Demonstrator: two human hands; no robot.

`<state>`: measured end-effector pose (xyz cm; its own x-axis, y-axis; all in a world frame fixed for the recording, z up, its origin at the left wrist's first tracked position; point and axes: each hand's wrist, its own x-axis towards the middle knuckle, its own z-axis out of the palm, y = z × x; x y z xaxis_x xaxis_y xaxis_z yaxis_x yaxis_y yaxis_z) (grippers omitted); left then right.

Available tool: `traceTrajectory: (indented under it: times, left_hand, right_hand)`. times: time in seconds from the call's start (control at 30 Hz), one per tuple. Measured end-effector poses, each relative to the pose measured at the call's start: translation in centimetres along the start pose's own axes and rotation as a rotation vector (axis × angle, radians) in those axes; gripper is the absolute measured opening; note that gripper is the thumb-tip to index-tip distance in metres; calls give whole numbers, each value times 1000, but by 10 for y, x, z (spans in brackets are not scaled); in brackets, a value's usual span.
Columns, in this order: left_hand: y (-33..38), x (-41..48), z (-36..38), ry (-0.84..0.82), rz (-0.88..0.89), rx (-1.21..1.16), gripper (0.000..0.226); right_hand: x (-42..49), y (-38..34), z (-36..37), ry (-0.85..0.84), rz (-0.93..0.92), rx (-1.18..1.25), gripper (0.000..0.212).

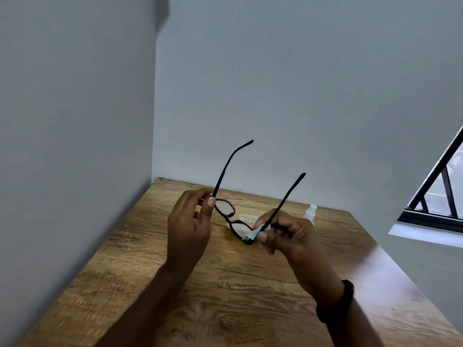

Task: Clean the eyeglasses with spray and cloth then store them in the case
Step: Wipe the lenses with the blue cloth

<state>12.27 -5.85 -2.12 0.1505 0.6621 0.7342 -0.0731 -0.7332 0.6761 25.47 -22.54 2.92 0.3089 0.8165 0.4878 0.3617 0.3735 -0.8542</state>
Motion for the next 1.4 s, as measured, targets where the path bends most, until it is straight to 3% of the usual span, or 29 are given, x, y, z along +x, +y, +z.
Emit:
traceTrajectory:
  times: [0.1, 0.17, 0.27, 0.37, 0.47, 0.63, 0.73, 0.83, 1.1, 1.23, 1.4]
  left_hand:
    - [-5, 10, 1, -110, -513, -325, 28]
    - [-7, 13, 0, -197, -678, -400, 25]
    - [-6, 13, -4, -322, -748, -483, 24]
    - [-6, 11, -6, -393, -757, -540, 23]
    - [-5, 11, -9, -355, -801, -592, 21]
    - [-3, 15, -11, -131, -876, -779, 28]
    - [-2, 17, -12, 70, -727, -756, 21]
    - [-3, 17, -13, 145, -531, -573, 16]
    - [11, 0, -2, 49, -14, -152, 17]
    - [9, -5, 0, 48, 188, -32, 19]
    - [7, -8, -1, 38, 318, 120, 19]
  right_hand:
    - [-5, 3, -10, -93, 60, 61, 15]
    - [-6, 4, -13, -111, 90, 75, 20]
    - [-4, 1, -17, -116, 135, 112, 29]
    - [0, -3, -21, -122, 160, 172, 17]
    - [1, -4, -24, -71, 190, 177, 9]
    - [2, 2, -21, 164, 306, 231, 26]
    - [-1, 8, -16, 334, 353, 400, 29]
    - [-5, 12, -6, 377, 354, 540, 31]
    - [9, 6, 49, 353, 273, 516, 35]
    - [19, 10, 66, 364, 255, 467, 22]
    - [23, 15, 67, 357, 161, 252, 18]
